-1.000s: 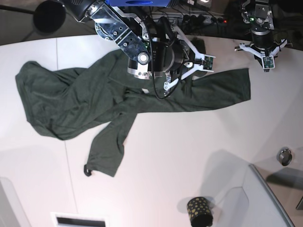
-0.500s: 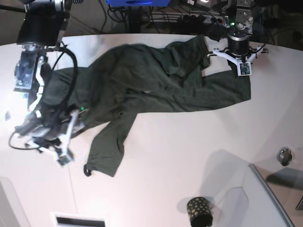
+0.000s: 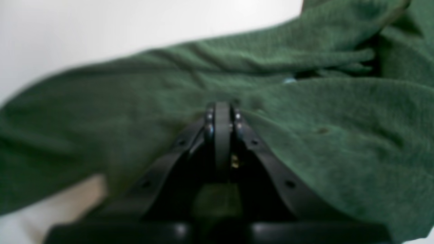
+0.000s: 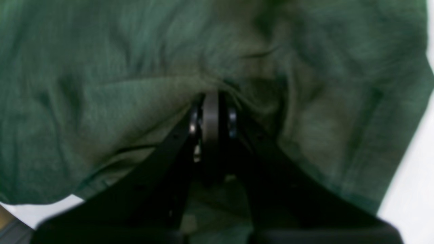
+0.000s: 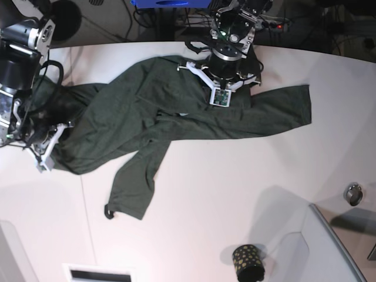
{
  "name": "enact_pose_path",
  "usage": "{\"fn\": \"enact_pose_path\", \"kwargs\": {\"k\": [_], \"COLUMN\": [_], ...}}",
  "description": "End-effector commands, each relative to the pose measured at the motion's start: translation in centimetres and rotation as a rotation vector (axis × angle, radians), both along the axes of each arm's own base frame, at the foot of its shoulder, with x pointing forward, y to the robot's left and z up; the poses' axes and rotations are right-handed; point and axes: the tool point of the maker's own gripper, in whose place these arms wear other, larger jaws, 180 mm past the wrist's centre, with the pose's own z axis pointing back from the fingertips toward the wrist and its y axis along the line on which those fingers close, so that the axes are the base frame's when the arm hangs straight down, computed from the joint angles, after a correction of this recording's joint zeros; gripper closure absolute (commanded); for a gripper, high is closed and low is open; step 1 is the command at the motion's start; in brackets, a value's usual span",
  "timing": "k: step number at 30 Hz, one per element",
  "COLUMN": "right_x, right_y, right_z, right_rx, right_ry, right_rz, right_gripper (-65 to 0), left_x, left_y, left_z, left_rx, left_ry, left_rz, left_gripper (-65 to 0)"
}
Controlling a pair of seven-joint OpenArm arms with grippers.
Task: Layout the t-shirt on the table in an organized manner, then fold the t-shirt properly
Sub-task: 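Grasp the shirt edges with both grippers and spread them apart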
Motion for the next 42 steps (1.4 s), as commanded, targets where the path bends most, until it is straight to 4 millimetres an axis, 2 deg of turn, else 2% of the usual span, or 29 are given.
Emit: {"fn": "enact_pose_path", "kwargs": {"k": [1,5,9,11,12,15,20,22,24,26,27,29,32,34,39,42], "right_x": [0.2,0.4,2.6,3.6,4.2,5.1,7.7,8.3,9.3,9.0,8.3,6.7,3.0,0.8,-3.7,-5.7], "right_y": [-1.6,-3.5,-6.1,-7.2,-7.9,-9.7,-11.5,-11.5,-11.4,-11.4,-11.4,-10.2,-8.7,-7.6,-5.6,-5.2], "right_z": [0.2,-0.2,0.3,0.6,1.0,1.7,3.9,4.4,6.1,7.9,8.8,10.7,11.3,11.2,10.5,10.1], "right_rx": [-0.030,-0.013,-0.051,-0.063,-0.075,-0.128,-0.176,-0.173,-0.162,-0.158,-0.159,-0.166,-0.212,-0.239,-0.277,-0.295], "right_ry": [0.006,-0.029,-0.092,-0.093,-0.098,-0.112,-0.210,-0.237,-0.294,-0.369,-0.399,-0.439,-0.402,-0.378,-0.345,-0.321], "right_rz": [-0.016,-0.063,-0.205,-0.275,-0.313,-0.407,-0.503,-0.499,-0.463,-0.390,-0.355,-0.279,-0.193,-0.146,-0.106,-0.090], "right_gripper": [-2.9,-2.9,-2.9,-2.9,-2.9,-2.7,-2.7,-2.7,-2.9,-2.9,-2.9,-3.3,-3.6,-3.6,-4.4,-13.4], "left_x": [0.2,-0.9,-0.4,0.5,1.6,3.3,5.6,6.1,6.4,6.2,5.7,5.2,4.5,4.2,2.9,2.1], "left_y": [1.2,4.5,7.2,9.4,10.4,12.7,15.5,15.7,15.0,14.3,14.1,13.6,12.6,10.1,1.9,0.1], "left_z": [0.0,-1.4,-1.2,-0.5,0.3,1.5,3.5,4.7,5.8,6.2,6.3,6.9,6.9,6.5,7.2,7.2], "left_rx": [0.030,0.119,0.186,0.216,0.225,0.245,0.262,0.253,0.228,0.203,0.196,0.183,0.160,0.120,0.014,-0.017], "left_ry": [-0.011,0.030,0.019,-0.004,-0.029,-0.067,-0.127,-0.155,-0.152,-0.121,-0.105,-0.113,-0.109,-0.099,-0.101,-0.091], "left_rz": [0.022,-0.001,-0.016,0.041,0.071,0.126,0.209,0.224,0.230,0.233,0.233,0.225,0.217,0.184,-0.012,-0.045], "left_gripper": [0.0,0.0,0.0,0.0,0.0,0.0,0.0,0.0,0.0,0.0,0.0,0.0,0.0,0.0,0.0,0.0]}}
